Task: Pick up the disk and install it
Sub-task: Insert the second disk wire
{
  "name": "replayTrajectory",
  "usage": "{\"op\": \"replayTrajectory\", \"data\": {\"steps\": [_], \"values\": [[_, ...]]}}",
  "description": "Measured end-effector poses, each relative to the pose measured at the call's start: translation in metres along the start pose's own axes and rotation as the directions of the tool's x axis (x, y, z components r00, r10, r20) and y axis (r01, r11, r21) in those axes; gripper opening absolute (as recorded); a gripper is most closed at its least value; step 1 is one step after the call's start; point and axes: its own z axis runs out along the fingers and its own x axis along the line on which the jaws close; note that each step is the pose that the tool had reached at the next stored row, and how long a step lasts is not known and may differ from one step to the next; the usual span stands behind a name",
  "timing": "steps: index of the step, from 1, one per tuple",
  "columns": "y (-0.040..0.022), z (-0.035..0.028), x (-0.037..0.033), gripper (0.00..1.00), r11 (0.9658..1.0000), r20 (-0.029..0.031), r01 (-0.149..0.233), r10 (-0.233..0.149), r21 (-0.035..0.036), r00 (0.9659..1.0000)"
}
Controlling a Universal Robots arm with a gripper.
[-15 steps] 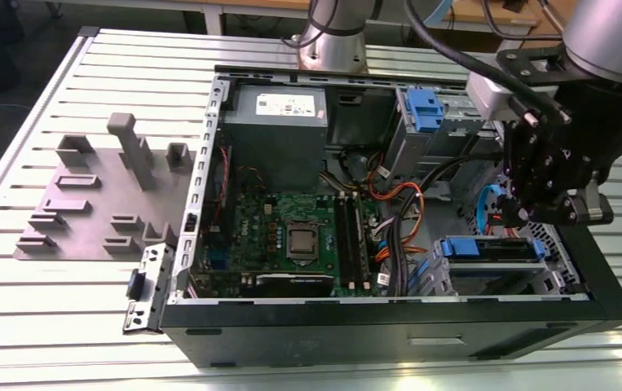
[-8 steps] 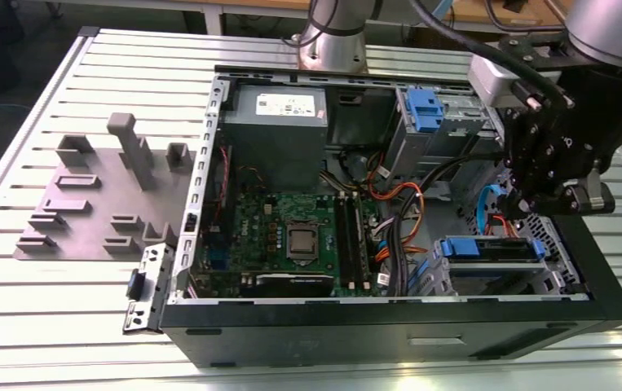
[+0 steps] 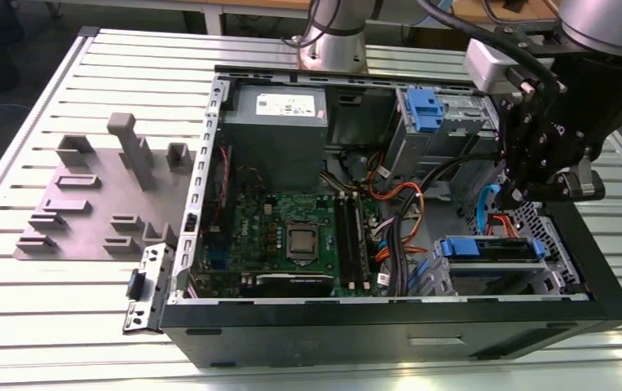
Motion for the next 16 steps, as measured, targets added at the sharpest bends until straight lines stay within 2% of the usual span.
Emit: {"op": "replayTrajectory", "data": {"steps": [4,6,12,14,16], "values": [[-0.0016,-0.0005,-0.0074,0.11,1.0,-0.0001,0.0,0.0,-0.0036,1.0],[-0.0032,-0.0004,-0.0092,0.11,1.0,0.0,0.001,-0.001,-0.0078,1.0],[-0.008,0.0,-0.0094,0.11,0.9992,0.0004,0.001,-0.001,-0.0395,1.0],[-0.0079,-0.0003,-0.0093,0.11,0.999,0.0002,0.0,0.0,-0.0443,1.0],[-0.0079,-0.0003,-0.0094,0.11,0.999,0.0003,0.0,0.0,-0.0458,1.0]]}}
